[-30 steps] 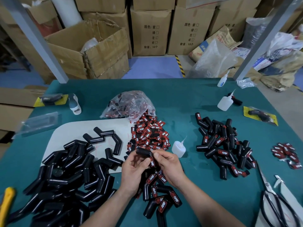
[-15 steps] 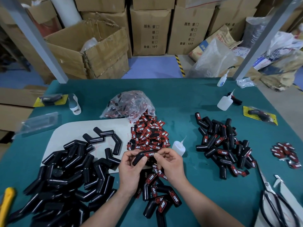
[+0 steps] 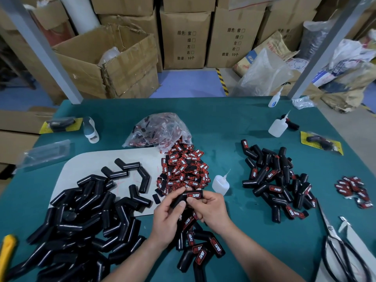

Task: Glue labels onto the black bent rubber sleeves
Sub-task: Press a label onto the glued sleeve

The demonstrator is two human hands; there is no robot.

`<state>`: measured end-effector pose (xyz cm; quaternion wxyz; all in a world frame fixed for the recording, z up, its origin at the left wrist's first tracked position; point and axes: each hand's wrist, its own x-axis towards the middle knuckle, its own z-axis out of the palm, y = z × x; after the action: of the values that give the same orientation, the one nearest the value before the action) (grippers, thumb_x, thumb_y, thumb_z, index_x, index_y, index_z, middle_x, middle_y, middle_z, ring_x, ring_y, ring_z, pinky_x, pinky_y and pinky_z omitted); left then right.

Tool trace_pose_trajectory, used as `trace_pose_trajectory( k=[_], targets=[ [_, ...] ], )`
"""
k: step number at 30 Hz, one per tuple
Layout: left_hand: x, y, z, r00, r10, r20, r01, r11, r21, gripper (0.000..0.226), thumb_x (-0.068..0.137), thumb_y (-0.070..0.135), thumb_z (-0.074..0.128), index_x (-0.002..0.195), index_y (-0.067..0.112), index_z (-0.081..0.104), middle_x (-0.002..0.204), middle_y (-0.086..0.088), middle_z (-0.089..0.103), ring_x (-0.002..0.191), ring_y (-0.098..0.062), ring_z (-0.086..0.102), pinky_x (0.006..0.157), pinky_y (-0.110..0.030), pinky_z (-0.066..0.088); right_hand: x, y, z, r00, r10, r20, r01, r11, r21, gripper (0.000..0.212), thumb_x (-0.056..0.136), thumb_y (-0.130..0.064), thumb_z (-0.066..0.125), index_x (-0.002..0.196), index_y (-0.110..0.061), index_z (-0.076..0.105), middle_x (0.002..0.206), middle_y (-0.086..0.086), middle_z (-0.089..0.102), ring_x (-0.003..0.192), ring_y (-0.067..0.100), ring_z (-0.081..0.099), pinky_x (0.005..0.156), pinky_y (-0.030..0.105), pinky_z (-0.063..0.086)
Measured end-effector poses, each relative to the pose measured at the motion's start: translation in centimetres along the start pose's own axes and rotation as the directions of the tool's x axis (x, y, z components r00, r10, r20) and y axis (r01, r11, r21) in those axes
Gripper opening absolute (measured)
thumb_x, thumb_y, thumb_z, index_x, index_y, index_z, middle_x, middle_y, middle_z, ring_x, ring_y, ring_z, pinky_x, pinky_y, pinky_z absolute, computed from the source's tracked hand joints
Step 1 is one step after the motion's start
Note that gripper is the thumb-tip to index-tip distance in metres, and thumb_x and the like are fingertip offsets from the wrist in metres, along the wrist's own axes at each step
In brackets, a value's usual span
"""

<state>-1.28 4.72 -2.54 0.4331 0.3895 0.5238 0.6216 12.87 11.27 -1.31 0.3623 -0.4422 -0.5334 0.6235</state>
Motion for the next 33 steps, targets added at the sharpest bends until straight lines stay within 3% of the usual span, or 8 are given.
trace_pose_trajectory(
  k=[4,6,9,16,22,26,31,33],
  targets=[
    [0.3,0.4,-0.2,0.999,-0.01,-0.051,0.007,0.999,-0.048,0.021,0.087,0.025,0.072,0.107,0.019,0.073,0.112,-0.01,0.075,0.104,-0.021,0.072,0.089,-0.026,0.056,-0.5,0.2,0.3,0.993,-0.099,0.06,0.103,0.993,-0.065,0.031,0.086,-0.03,0.075,0.075,-0.001,0.07,0.043,-0.001,0.053,0.036,0.011,0.042,0.039,0.021,0.034],
    [0.5,0.3,-0.3,0.996,-0.047,-0.069,0.044,0.998,-0.046,0.021,0.08,0.033,0.075,0.099,0.025,0.075,0.105,-0.008,0.076,0.095,-0.017,0.072,0.084,-0.026,0.056,-0.6,0.5,0.4,0.981,-0.166,0.104,0.181,0.972,-0.152,0.033,0.089,-0.029,0.073,0.064,-0.009,0.064,0.043,-0.003,0.054,0.037,0.01,0.045,0.039,0.024,0.034],
    [0.8,-0.2,-0.4,0.993,-0.099,-0.06,0.096,0.994,-0.05,0.021,0.075,0.035,0.077,0.093,0.025,0.077,0.103,-0.006,0.077,0.094,-0.018,0.072,0.085,-0.03,0.058,-0.6,0.8,0.5,0.969,-0.217,0.117,0.239,0.944,-0.229,0.038,0.091,-0.024,0.071,0.057,-0.015,0.056,0.044,-0.006,0.054,0.038,0.006,0.046,0.039,0.023,0.033],
    [0.9,-0.4,-0.5,0.992,-0.11,-0.064,0.104,0.991,-0.087,0.02,0.074,0.032,0.078,0.09,0.021,0.078,0.105,-0.008,0.076,0.098,-0.02,0.072,0.087,-0.029,0.057,-0.5,1.1,0.5,0.964,-0.242,0.115,0.262,0.942,-0.211,0.039,0.091,-0.024,0.072,0.056,-0.016,0.055,0.044,-0.006,0.055,0.037,0.006,0.046,0.039,0.023,0.034],
    [0.8,-0.2,-0.3,0.987,-0.104,-0.124,0.093,0.992,-0.089,0.024,0.076,0.036,0.078,0.093,0.02,0.079,0.099,-0.011,0.077,0.092,-0.021,0.073,0.081,-0.026,0.058,-0.2,1.1,0.6,0.982,-0.146,0.123,0.169,0.964,-0.204,0.035,0.091,-0.038,0.071,0.065,-0.019,0.059,0.05,-0.003,0.059,0.042,0.008,0.051,0.042,0.024,0.039],
    [0.8,0.0,-0.3,0.976,-0.067,-0.209,0.058,0.997,-0.05,0.022,0.077,0.04,0.077,0.093,0.025,0.079,0.093,-0.008,0.078,0.085,-0.017,0.073,0.077,-0.023,0.056,0.2,0.3,0.2,0.962,-0.075,0.263,0.107,0.988,-0.112,0.022,0.099,-0.033,0.061,0.08,-0.022,0.065,0.071,0.003,0.069,0.053,0.017,0.062,0.054,0.027,0.048],
    [0.6,0.1,-0.2,0.975,0.006,-0.221,-0.001,1.0,0.023,0.013,0.087,0.025,0.073,0.097,0.03,0.079,0.101,-0.007,0.077,0.093,-0.022,0.074,0.076,-0.022,0.058,0.5,-0.3,0.2,0.99,-0.06,0.124,0.061,0.998,-0.004,0.009,0.088,-0.024,0.074,0.087,-0.016,0.077,0.072,0.011,0.072,0.047,0.018,0.06,0.05,0.025,0.048],
    [0.6,0.3,-0.2,0.98,0.047,-0.192,-0.032,0.996,0.078,0.014,0.091,0.025,0.07,0.101,0.03,0.077,0.105,-0.006,0.076,0.098,-0.026,0.072,0.084,-0.028,0.058,0.5,-0.4,0.1,0.991,-0.06,0.122,0.06,0.998,0.007,0.007,0.088,-0.021,0.074,0.085,-0.015,0.076,0.072,0.012,0.072,0.049,0.018,0.06,0.05,0.023,0.047]
  ],
)
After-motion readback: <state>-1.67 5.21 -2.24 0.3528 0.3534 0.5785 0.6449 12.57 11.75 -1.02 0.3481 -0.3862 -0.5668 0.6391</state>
